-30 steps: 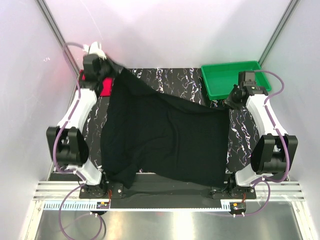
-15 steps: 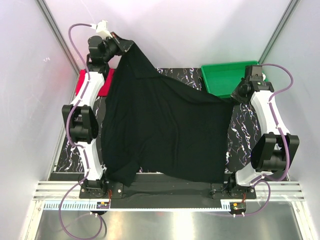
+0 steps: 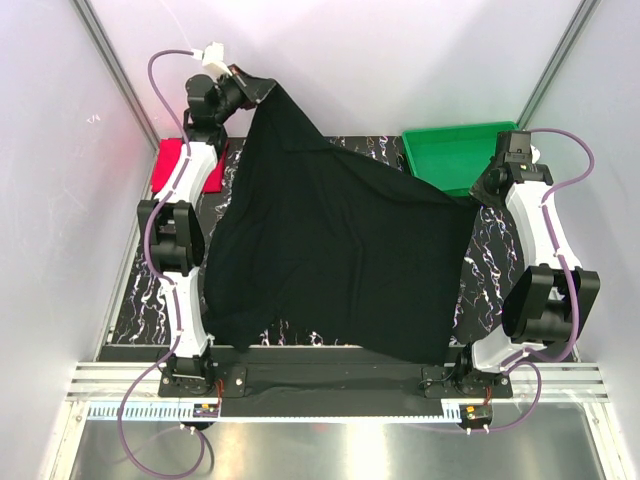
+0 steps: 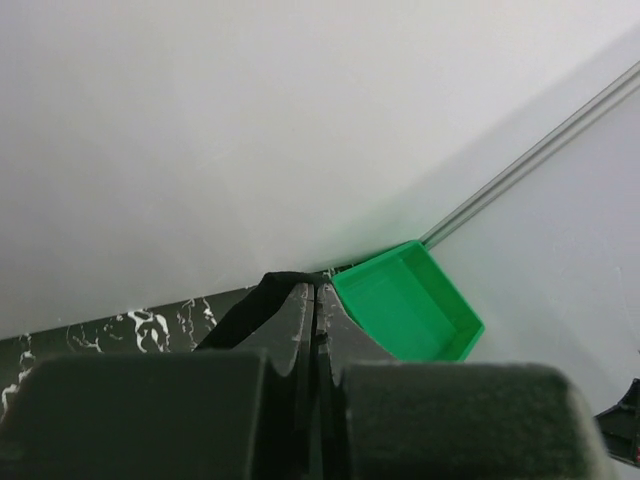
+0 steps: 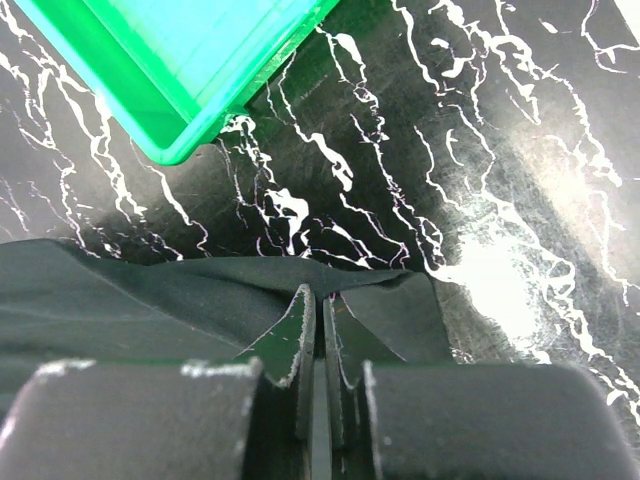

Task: Fold and stack the t-shirts
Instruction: Flatten the tshirt out, then fold the tshirt

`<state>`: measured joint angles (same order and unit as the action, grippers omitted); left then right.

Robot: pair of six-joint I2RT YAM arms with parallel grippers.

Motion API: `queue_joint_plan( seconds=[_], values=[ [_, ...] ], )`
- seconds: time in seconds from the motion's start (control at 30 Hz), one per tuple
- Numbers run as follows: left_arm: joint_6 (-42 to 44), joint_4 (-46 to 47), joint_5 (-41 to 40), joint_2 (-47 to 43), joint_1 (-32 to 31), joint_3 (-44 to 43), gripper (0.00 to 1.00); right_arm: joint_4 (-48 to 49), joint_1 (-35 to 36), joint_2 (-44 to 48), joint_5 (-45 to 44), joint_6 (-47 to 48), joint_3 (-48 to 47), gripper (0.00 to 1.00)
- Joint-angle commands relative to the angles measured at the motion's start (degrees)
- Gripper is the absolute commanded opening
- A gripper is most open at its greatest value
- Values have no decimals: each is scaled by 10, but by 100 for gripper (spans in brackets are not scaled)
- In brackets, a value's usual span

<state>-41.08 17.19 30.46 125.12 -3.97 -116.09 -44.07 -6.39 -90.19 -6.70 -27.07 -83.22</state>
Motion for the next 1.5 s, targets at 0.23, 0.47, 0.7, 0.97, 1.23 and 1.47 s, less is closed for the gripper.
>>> queue_joint_plan(
  seconds=[0.23,0.47,0.7,0.97,1.23,1.47],
  values=[
    [54,3,4,-137,4,102,0,0,-3,16,12,33,-1,0],
    [79,-126,-10,-239,26,243,0,0,-3,36,85,7,47,0],
    [74,-213,-38,-305,38,328,0,-5,-3,49,132,-7,72,0],
    [56,-283,-27,-350,39,397,0,-34,-3,57,125,2,82,0],
    [87,-335,-82,-422,58,495,0,-43,-3,70,129,17,117,0],
    [113,-402,-108,-437,99,522,0,-45,-3,79,138,27,143,0]
  ],
)
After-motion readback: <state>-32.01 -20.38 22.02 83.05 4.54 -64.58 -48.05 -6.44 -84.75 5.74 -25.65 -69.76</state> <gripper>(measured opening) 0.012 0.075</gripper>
